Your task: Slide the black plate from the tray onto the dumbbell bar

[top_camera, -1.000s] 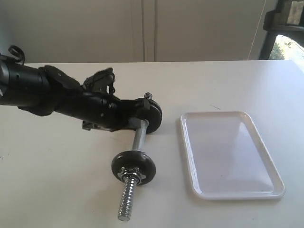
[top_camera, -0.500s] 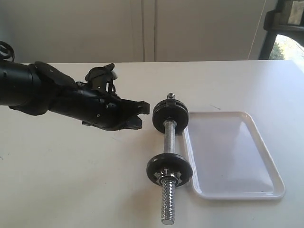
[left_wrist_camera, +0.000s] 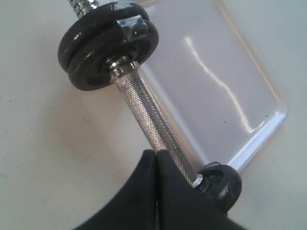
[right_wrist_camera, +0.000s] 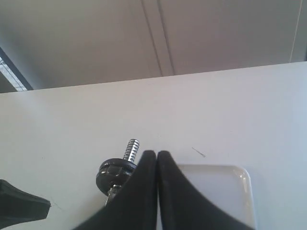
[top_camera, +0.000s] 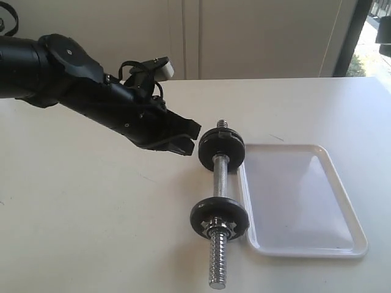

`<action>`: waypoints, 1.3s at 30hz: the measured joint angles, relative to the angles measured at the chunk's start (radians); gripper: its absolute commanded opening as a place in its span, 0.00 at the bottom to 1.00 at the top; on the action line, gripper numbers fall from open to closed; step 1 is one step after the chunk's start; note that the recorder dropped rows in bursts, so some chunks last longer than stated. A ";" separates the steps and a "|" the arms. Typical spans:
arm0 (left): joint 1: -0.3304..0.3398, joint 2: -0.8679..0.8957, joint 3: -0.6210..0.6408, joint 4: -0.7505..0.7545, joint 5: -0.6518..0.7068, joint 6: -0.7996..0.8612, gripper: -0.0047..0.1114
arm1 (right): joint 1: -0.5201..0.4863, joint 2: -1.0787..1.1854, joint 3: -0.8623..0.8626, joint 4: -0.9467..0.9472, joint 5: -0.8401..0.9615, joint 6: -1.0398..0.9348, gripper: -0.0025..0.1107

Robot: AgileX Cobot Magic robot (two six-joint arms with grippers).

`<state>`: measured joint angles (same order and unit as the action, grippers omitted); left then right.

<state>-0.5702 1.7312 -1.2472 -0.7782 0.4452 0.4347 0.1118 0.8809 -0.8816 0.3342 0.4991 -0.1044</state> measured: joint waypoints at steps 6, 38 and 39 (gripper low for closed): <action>0.002 -0.025 -0.006 0.275 0.023 -0.190 0.04 | 0.000 -0.037 0.005 -0.013 -0.014 0.001 0.02; 0.070 -1.176 0.481 0.875 0.348 -0.762 0.04 | 0.020 -0.667 0.170 -0.159 0.180 -0.009 0.02; 0.070 -1.176 0.501 0.888 0.345 -0.765 0.04 | 0.020 -0.674 0.170 -0.168 0.190 -0.007 0.02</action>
<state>-0.5005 0.5551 -0.7464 0.1100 0.7904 -0.3304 0.1323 0.2071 -0.7115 0.1663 0.6890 -0.1112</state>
